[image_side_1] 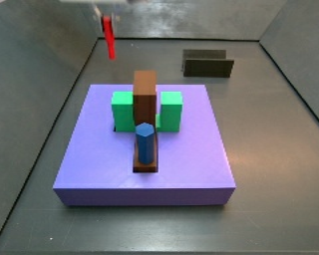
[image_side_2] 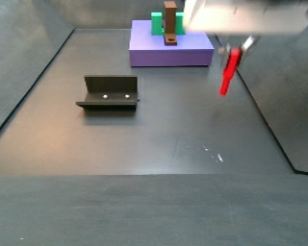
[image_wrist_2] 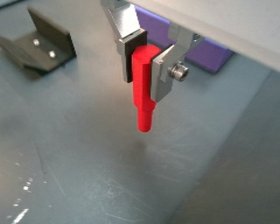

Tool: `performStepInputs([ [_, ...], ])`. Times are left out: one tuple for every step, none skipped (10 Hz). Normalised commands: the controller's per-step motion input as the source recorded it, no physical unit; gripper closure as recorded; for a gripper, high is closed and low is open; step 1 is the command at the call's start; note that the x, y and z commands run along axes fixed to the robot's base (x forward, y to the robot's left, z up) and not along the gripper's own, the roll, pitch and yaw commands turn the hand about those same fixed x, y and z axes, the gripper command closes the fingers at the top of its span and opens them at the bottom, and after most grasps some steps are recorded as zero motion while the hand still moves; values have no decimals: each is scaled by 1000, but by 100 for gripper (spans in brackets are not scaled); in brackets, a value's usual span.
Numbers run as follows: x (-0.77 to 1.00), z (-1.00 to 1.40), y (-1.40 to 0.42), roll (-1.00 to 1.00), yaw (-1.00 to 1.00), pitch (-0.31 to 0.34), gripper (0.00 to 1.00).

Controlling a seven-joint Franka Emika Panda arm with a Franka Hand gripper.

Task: Pick up the red object. Move up. Move to above the board. Insert the red object.
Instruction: Move up, then move to above the board.

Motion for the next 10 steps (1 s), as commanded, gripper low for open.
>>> performStepInputs([
  [27,191,4,64,-4,54,100],
  [0,1400,0,0,0,0,100],
  [-33,1400,-2,-33,-1,23,100],
  [-71,1400,-3,-19,-3,20,100],
  [-60,1400,2,18,2,-9,100],
  [35,1400,2,-1,5,58,100],
  [23,716,-4,1,0,95,100],
  [12,441,-8,0,2,91,100],
  [657,200,-1400,57,39,193,100],
  [654,151,-1400,106,47,210,100],
])
